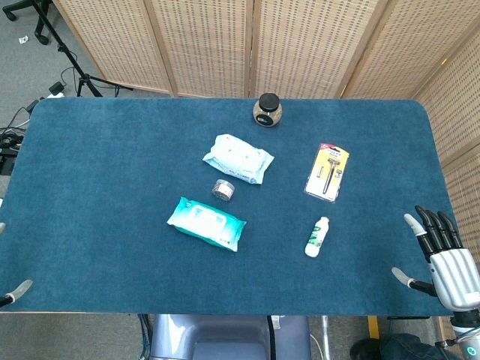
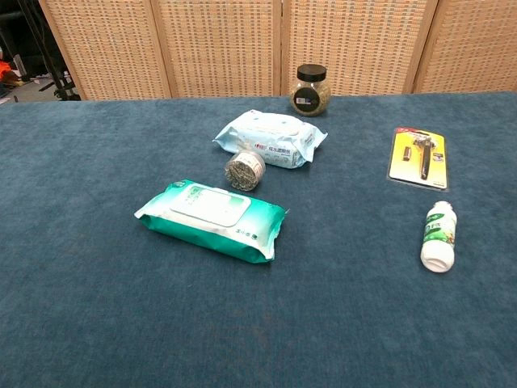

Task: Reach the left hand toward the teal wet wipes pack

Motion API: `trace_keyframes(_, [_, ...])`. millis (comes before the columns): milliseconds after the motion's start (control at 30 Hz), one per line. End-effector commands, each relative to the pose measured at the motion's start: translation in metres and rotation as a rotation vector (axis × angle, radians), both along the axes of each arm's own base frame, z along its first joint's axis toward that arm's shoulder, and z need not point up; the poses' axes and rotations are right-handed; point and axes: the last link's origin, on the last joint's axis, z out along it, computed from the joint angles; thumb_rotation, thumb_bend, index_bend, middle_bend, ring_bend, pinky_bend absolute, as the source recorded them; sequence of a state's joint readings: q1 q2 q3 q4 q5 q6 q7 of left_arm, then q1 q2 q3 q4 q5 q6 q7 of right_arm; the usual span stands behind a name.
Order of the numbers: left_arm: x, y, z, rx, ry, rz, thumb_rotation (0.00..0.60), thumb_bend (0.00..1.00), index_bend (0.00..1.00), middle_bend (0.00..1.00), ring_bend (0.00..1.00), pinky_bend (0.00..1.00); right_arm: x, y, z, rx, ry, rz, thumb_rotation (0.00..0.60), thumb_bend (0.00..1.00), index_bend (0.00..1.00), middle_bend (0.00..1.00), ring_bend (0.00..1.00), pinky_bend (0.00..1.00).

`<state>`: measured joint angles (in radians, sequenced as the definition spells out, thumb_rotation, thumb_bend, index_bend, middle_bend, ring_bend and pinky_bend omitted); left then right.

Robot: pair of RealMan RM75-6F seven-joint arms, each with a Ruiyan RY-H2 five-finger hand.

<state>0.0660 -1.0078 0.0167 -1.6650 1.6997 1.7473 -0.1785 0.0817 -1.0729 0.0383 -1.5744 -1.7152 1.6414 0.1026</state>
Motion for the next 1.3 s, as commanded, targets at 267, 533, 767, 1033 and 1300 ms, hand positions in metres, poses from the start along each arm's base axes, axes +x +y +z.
trace_keyframes(267, [-0.001, 0.001, 0.000, -0.003, -0.003, 0.003, 0.600, 0.02, 0.00, 0.00, 0.00, 0.00, 0.000, 0.000, -0.001, 0.008, 0.001, 0.001, 0.600, 0.00, 0.00, 0.00, 0.00, 0.00])
trace_keyframes(533, [0.006, 0.021, -0.001, 0.041, -0.026, -0.054, 0.600, 0.11, 0.00, 0.16, 0.13, 0.06, -0.001, -0.001, -0.001, 0.012, -0.010, -0.013, 0.600, 0.00, 0.00, 0.00, 0.00, 0.00])
trace_keyframes(767, [0.032, 0.055, -0.007, 0.026, -0.040, -0.141, 0.600, 0.60, 0.00, 0.90, 0.87, 0.80, -0.002, -0.003, 0.001, 0.006, -0.020, -0.021, 0.600, 0.00, 0.00, 0.00, 0.00, 0.00])
trace_keyframes(1033, [0.100, 0.126, -0.032, -0.280, -0.037, -0.236, 0.600, 0.97, 0.00, 0.97, 0.98, 0.93, -0.003, -0.006, 0.002, 0.005, -0.027, -0.036, 0.600, 0.00, 0.00, 0.00, 0.00, 0.00])
trace_keyframes(1300, [0.146, 0.201, -0.103, -0.679, -0.121, -0.066, 0.600, 0.98, 0.00, 0.97, 0.98, 0.93, -0.009, -0.016, 0.002, 0.019, -0.031, -0.075, 0.600, 0.00, 0.00, 0.00, 0.00, 0.00])
